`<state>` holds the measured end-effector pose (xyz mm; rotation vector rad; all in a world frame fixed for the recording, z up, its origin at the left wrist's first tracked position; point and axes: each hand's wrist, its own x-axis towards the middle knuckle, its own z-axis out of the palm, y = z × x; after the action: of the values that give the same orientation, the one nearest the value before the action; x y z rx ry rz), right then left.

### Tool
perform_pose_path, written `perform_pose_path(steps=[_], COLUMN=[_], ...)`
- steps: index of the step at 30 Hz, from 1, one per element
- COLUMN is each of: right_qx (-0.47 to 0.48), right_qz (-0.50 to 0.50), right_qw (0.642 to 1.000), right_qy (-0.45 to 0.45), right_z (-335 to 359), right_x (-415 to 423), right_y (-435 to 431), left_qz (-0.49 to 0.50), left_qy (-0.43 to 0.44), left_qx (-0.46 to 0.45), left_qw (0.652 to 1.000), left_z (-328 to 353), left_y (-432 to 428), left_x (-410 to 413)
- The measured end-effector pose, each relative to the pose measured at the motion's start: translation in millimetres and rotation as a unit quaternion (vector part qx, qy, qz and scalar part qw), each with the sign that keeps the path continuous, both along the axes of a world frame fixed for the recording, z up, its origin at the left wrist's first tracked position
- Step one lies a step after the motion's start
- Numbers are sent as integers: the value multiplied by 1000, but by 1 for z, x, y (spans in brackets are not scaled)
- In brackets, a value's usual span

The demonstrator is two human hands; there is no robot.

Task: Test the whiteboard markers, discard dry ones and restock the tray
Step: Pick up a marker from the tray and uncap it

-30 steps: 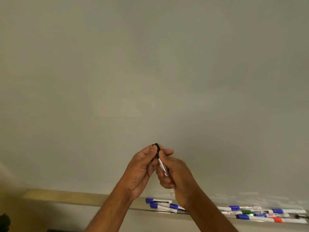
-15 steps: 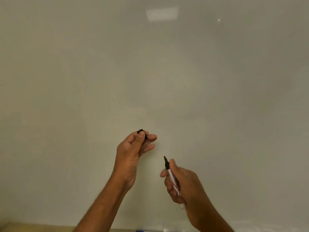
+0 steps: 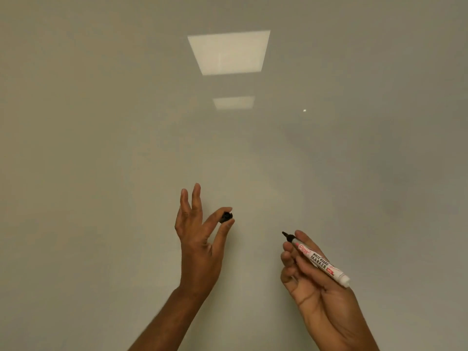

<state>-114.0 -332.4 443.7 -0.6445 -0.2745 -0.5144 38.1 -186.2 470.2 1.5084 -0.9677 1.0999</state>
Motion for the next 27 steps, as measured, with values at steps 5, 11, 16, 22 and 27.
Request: perform_pose_path(steps=[5, 11, 16, 22, 27], right_qx=[-159, -262, -275, -334, -370], right_qz=[-199, -440, -520, -615, -647], right_qw=[967, 859, 808, 713, 665], right_qy=[29, 4, -15, -42, -57], right_z=[29, 61, 79, 88, 108], right_x=[6, 14, 32, 61, 74], right_y=[-2, 1, -8, -21, -28], left_qz=[70, 92, 89, 120, 134], left_qy=[-80, -133, -153, -204, -220], left_qx=[34, 48, 32, 20, 7], left_qw=[994, 986, 984, 971, 966], left_z=[26, 45, 56, 57, 55], left_y=[-17, -41, -54, -62, -65], left_x=[24, 40, 52, 65, 68])
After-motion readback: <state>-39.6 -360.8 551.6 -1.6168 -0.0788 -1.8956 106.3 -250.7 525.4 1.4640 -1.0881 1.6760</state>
